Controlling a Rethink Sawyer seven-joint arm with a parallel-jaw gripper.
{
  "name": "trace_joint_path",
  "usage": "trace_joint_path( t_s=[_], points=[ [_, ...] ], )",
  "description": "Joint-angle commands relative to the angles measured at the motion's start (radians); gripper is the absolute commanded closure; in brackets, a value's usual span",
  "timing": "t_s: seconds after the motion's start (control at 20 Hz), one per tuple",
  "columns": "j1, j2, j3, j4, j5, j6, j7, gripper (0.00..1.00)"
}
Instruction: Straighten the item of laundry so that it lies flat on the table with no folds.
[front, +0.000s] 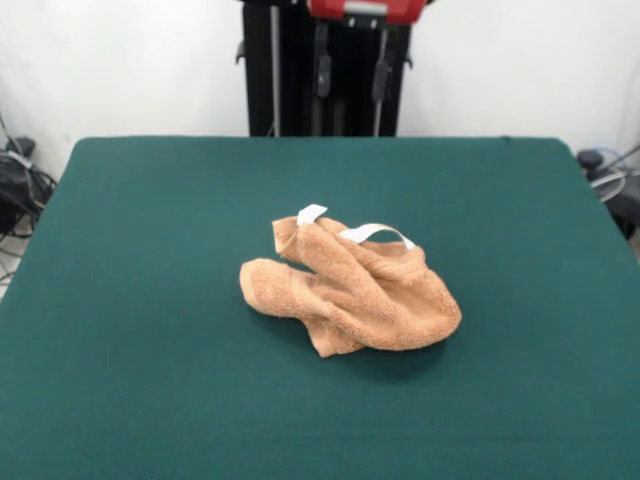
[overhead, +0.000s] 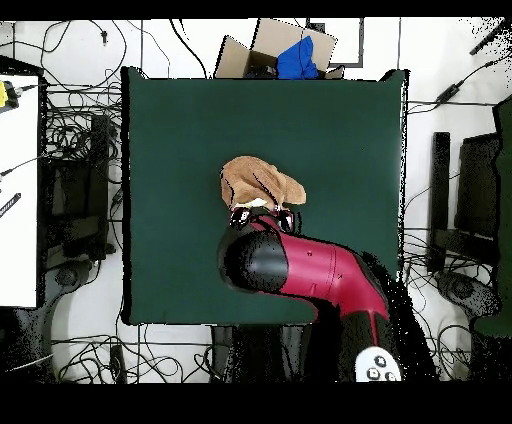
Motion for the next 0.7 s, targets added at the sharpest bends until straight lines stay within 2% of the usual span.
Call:
trace_joint_path(
  t_s=[0.05, 0.7],
  points=[
    [-0.010, 0.140, 0.068, 0.090, -0.073, -0.104, 0.090, 0.00],
    [-0.019, 0.163, 0.065, 0.054, -0.070, -0.105, 0.088, 0.00]
  ],
)
